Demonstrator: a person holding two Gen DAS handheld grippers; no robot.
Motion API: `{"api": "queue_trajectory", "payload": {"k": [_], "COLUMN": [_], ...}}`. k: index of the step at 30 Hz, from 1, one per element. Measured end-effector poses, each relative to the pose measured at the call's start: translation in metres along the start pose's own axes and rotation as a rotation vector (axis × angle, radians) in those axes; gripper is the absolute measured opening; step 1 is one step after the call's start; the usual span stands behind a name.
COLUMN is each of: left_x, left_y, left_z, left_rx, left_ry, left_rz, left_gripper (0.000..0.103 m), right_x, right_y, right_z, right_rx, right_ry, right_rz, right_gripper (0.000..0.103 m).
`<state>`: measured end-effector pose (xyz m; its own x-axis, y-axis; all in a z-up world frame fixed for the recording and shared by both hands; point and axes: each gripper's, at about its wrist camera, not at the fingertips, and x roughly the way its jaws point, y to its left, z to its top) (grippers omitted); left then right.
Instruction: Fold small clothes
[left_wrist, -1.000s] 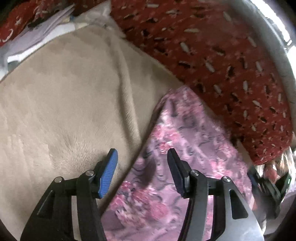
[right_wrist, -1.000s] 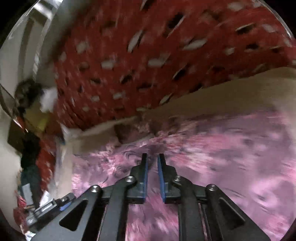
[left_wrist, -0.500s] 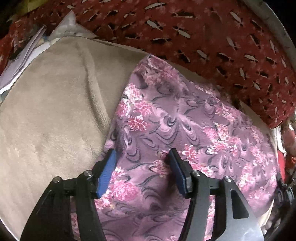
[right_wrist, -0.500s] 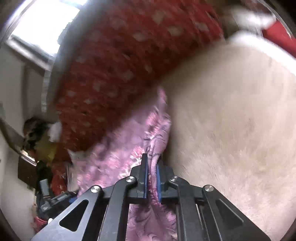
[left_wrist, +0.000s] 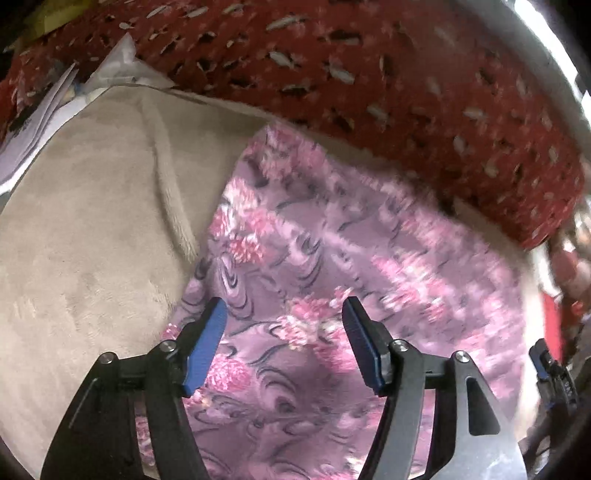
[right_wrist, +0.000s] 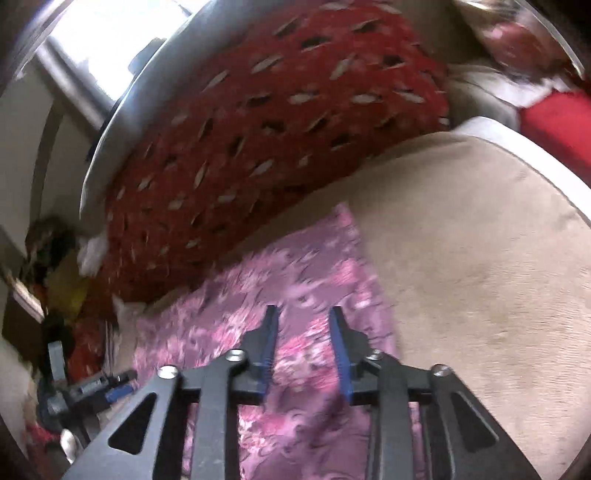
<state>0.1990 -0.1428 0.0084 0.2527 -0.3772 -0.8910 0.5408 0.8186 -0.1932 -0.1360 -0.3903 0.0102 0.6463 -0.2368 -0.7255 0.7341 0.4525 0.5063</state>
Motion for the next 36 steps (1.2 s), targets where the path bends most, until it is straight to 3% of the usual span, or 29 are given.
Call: {"api": "queue_trajectory", "payload": {"k": [3,5,14,18,21,26,29,32,34,36], "left_x": [0.013,0.011,0.010,0.010,0.007,-0.019,-0.007,0.019,0.018,0.008], "left_y": [-0.010,-0.014,-0.009,-0.009,-0.004,0.007,0.011,0.008,0.003,0.004], "left_z": [-0.008,-0.010,-0.010,-0.009,-0.005,0.004,0.005,0.001,0.000,0.004], "left_rx": [0.071,0.090,0.069,0.069,0.063,0.008,-0.009,0.011,0.030,0.024], "left_ry": [-0.006,-0.025,-0.014,-0.011,-0.012,-0.107,-0.076,-0.006,-0.021,-0.038], "left_rz": [0.100,0.132,0.107,0.100,0.081,0.015,0.011,0.078,0.099,0.059], "left_gripper": [0.069,0.071,0.072,0.072,0.071,0.071,0.071,0.072,0.071,0.071], "right_x": [0.031,0.035,0.032,0.034,0.032,0.024,0.032,0.052,0.077,0.073], "right_y": [0.000,0.005,0.016,0.017,0.024,0.031,0.022,0.007,-0.011,-0.017], "right_z": [-0.021,-0.034,-0.042,-0.040,-0.025,0.007,0.027,0.029,0.021,0.021], "right_rx": [-0.082,-0.135,-0.178,-0.185,-0.165,-0.147,-0.075,-0.030,-0.002,0.009], "right_ry": [0.101,0.029,-0.012,0.016,0.054,-0.044,-0.055,-0.022,0.082,0.040], "right_rz": [-0.113,-0.143,-0.191,-0.203,-0.212,-0.218,-0.202,-0.233,-0.292,-0.261], "right_gripper": [0.035,0.038,0.044,0.044,0.047,0.061,0.061,0.061,0.061,0.061]}}
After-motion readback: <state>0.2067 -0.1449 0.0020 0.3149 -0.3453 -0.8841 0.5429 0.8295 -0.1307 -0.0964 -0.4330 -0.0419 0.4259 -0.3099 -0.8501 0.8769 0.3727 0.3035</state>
